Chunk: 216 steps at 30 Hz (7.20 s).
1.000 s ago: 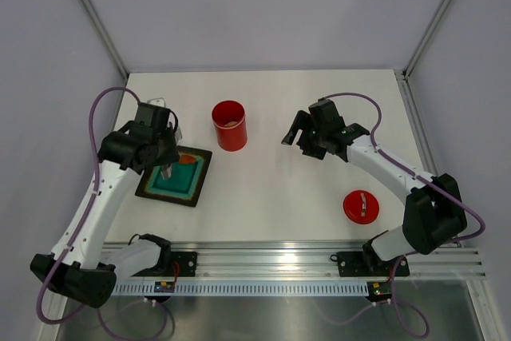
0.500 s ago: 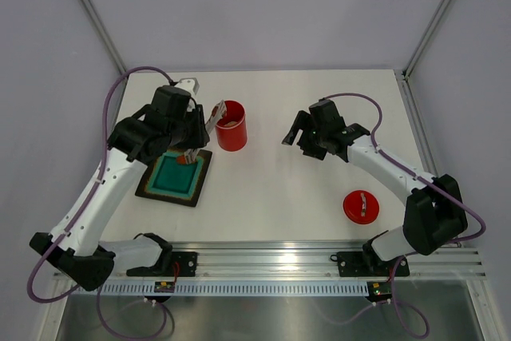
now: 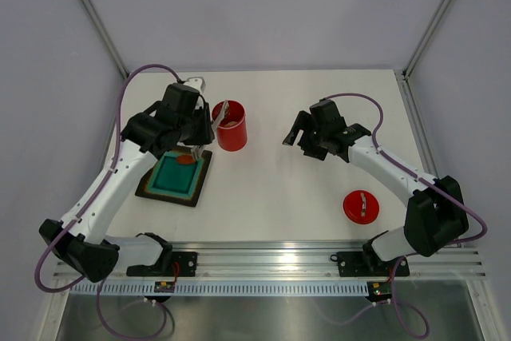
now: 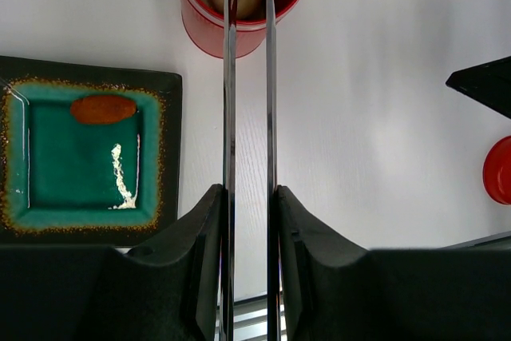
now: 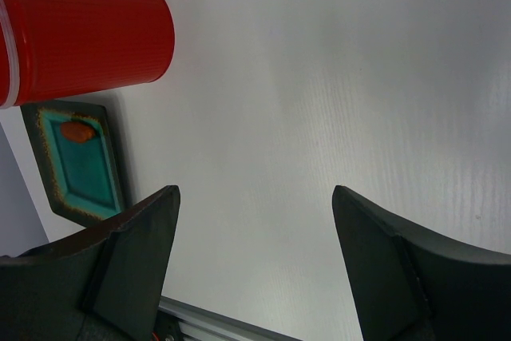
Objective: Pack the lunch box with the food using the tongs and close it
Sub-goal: Place the fake food in the packing box, then pick up the fake food from the plate, then place the fake food in the packing box.
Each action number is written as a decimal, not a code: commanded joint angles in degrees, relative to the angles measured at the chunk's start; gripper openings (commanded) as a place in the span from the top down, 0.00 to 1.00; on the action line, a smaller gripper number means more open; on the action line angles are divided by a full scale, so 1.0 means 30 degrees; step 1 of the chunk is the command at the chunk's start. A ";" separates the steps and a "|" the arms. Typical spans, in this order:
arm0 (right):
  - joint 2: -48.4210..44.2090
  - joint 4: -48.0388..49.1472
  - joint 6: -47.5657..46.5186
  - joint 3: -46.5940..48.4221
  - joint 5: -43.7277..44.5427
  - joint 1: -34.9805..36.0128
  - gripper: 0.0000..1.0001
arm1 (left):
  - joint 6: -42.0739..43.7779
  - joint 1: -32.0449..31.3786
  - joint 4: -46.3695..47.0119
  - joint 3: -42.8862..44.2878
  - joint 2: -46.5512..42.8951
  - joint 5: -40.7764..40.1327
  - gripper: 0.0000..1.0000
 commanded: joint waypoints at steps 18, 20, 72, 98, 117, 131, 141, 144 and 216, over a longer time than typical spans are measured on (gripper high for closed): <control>-0.0267 0.0111 0.0011 0.0326 0.0244 -0.0070 0.15 | 0.0136 -0.0107 0.1370 0.0068 0.0278 -0.0417 0.67; -0.0208 0.0111 -0.0018 0.0356 0.0272 -0.0070 0.16 | 0.0136 -0.0165 0.1312 0.0243 -0.0130 -0.0621 0.74; -0.0208 0.0550 -0.0018 0.0151 -0.0167 -0.0070 0.15 | -0.2353 0.2384 0.2543 -0.8515 -0.2450 -0.2234 0.89; -0.0149 0.1136 0.0216 -0.0288 -0.0489 -0.0041 0.15 | -0.3438 0.2413 -0.3961 -0.8840 -0.6022 -0.3904 0.88; -0.0823 0.0814 0.0245 -0.0611 -0.0108 -0.0070 0.15 | 0.0019 0.2442 -0.3172 -0.7022 -0.3473 -0.3995 0.54; -0.0676 0.0668 0.0187 -0.0318 -0.0137 -0.0070 0.15 | -0.0127 0.2442 -0.2586 -0.7256 -0.3033 -0.3902 0.56; -0.0677 0.0580 0.0128 -0.0084 -0.0108 -0.0070 0.15 | -0.0186 0.2413 -0.2176 -0.7432 -0.2360 -0.4431 0.55; -0.0648 0.0521 0.0128 -0.0025 -0.0079 -0.0070 0.15 | -0.0186 0.2442 -0.1825 -0.7432 -0.2155 -0.4431 0.55; -0.1145 -0.0065 0.0158 -0.0025 0.0273 -0.0041 0.15 | 0.0488 -0.0751 0.0488 0.1798 0.0247 -0.1413 1.00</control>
